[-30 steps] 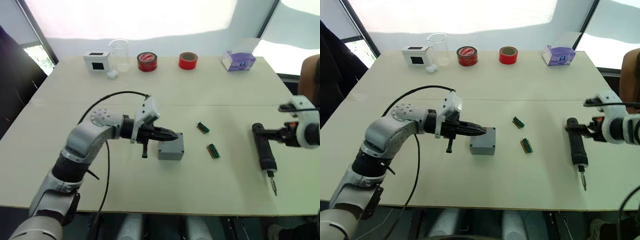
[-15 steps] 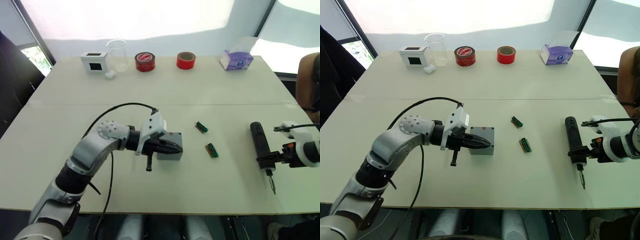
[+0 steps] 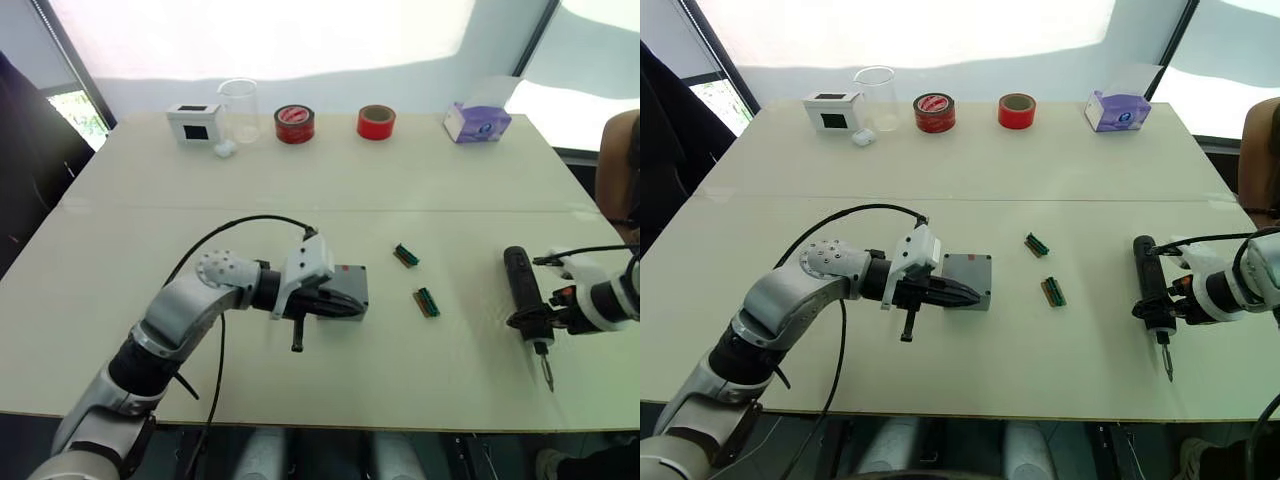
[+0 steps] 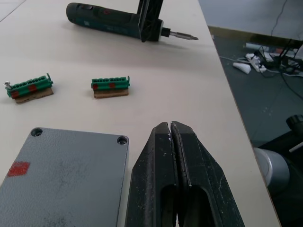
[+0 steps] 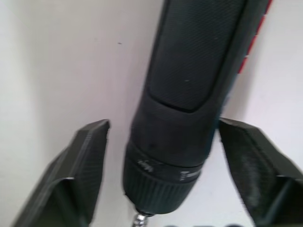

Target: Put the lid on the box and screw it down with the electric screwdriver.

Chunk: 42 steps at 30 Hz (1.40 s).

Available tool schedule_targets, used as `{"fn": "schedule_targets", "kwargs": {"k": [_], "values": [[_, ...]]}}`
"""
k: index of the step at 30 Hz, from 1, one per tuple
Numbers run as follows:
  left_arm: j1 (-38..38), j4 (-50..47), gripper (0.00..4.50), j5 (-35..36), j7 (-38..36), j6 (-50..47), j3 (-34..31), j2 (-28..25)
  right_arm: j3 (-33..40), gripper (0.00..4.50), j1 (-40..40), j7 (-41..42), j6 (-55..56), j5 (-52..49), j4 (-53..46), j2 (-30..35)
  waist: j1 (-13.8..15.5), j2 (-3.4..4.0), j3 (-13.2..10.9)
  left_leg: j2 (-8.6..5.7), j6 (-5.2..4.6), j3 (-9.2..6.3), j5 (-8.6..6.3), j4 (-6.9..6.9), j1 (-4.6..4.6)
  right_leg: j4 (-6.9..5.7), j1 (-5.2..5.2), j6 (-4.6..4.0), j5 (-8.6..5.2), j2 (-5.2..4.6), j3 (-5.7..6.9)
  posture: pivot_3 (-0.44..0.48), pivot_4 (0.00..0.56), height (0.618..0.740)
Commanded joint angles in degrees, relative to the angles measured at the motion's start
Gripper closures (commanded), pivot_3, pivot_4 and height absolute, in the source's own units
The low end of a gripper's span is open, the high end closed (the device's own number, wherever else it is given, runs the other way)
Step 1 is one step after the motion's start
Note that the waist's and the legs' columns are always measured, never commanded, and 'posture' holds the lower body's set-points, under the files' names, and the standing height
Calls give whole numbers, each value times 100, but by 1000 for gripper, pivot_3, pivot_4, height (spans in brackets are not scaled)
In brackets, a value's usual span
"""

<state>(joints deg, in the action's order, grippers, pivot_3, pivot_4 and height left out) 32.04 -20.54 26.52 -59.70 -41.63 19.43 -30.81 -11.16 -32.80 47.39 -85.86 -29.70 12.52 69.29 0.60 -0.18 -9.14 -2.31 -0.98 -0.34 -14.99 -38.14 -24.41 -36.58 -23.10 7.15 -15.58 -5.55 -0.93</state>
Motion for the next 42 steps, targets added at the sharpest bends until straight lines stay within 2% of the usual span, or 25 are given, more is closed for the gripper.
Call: {"fn": "schedule_targets", "kwargs": {"k": [1, 2, 7, 10, 13, 17, 20, 22, 24, 25, 28, 32, 37, 42], "values": [[-5, -229, 4500, 90, 79, -26, -160, -29, -208, 2439, 73, 108, 51, 111, 1, 16, 0, -1, 1, 0, 0, -1, 0, 0, 0, 1, 1, 0, 0, 0, 1, 0, 150, 740], [-2, -159, 4500, 67, 124, -9, -208, -34, -184, 2710, 49, 104, 79, 148, 35, -15, 2, -2, 1, 0, 0, -1, 0, 0, 0, 2, 1, 0, 0, 0, 1, 0, 150, 740], [74, 176, 4500, 35, 159, 73, -402, -112, -30, 2726, -70, 51, 200, 297, 158, -131, -2, -8, 2, 1, 0, -3, 0, 0, 1, 3, 3, 0, 0, 0, 3, 0, 150, 740], [167, 444, 4500, 74, 117, 110, -621, -180, 171, 2726, -416, -33, 572, 459, 304, -211, -35, -13, -1, 0, 0, -2, 0, 0, 1, 4, 3, 0, 1, 0, 2, 0, 150, 740], [220, 665, 4500, 98, 56, 148, -775, -237, 504, 2726, -960, -113, 898, 495, 537, -456, -126, -8, -7, -1, 0, 2, 0, -1, 0, 6, 1, 5, 4, 0, -1, 0, 150, 740], [279, 922, 4500, 105, -21, 170, -889, -284, 1454, 2726, -1337, -281, 1560, 225, 321, -1017, -143, 14, -19, -4, 4, 9, 3, 10, -5, -2, -23, 8, 5, 2, -13, 0, 150, 740], [275, 1127, 4500, 35, -48, 188, -825, -250, 3335, 2726, -1420, -1871, 3996, -267, -1199, -3097, -181, -9, -23, 7, 16, 2, 9, 28, -6, 1, -27, 4, 1, 17, -10, 0, 150, 740], [294, 1256, 4500, -96, -29, 265, -771, -266, 3758, 2726, -1274, -2512, 4175, -396, -1876, -3901, -186, 9, -34, 14, 37, 5, 22, 25, -14, -15, -51, 6, 4, 34, -41, 0, 150, 740], [331, 1337, 4500, -157, -5, 254, -750, -266, 3721, 2726, -988, -2835, 3580, -719, -2295, -4383, -76, 10, -34, 8, 58, -8, 34, 29, -27, -56, -68, 6, -3, 31, -38, 0, 150, 740], [354, 1327, 4500, -144, 12, 208, -724, -224, 3552, 2726, -737, -2875, 3563, -879, -2623, -4667, 23, 1, -29, 6, 66, -26, 38, 23, -36, -59, -67, 4, -3, 31, -27, 0, 150, 740], [407, 1313, 4500, -137, 10, 133, -608, -121, 3115, 2726, -173, -2851, 3796, -1036, -3379, -5125, 47, -9, -24, -19, 50, -53, 29, -4, -42, -49, -37, -1, 0, 16, -20, 0, 150, 740], [411, 1310, 4500, -272, -98, 191, -427, -102, 2732, 2726, 313, -2810, 4151, -913, -3873, -5277, -4, 6, -33, -71, 20, -50, 16, -8, -42, -53, -49, 2, 1, -17, -39, 0, 150, 740], [515, 1361, 4500, -399, -84, 234, -237, 12, 2476, 2726, 733, -2820, 4324, -1032, -4266, -5421, -36, 6, -32, -63, 32, -58, 25, 2, -42, -59, -59, 5, 0, -5, -33, 0, 150, 740], [573, 1821, 4500, -718, 60, 562, -59, 261, 2068, 2726, 1019, -2700, 4578, -742, -4363, -5285, -65, 6, -32, -61, 24, -63, 21, 4, -37, -58, -50, 5, -1, -2, -28, 0, 150, 740]]}}
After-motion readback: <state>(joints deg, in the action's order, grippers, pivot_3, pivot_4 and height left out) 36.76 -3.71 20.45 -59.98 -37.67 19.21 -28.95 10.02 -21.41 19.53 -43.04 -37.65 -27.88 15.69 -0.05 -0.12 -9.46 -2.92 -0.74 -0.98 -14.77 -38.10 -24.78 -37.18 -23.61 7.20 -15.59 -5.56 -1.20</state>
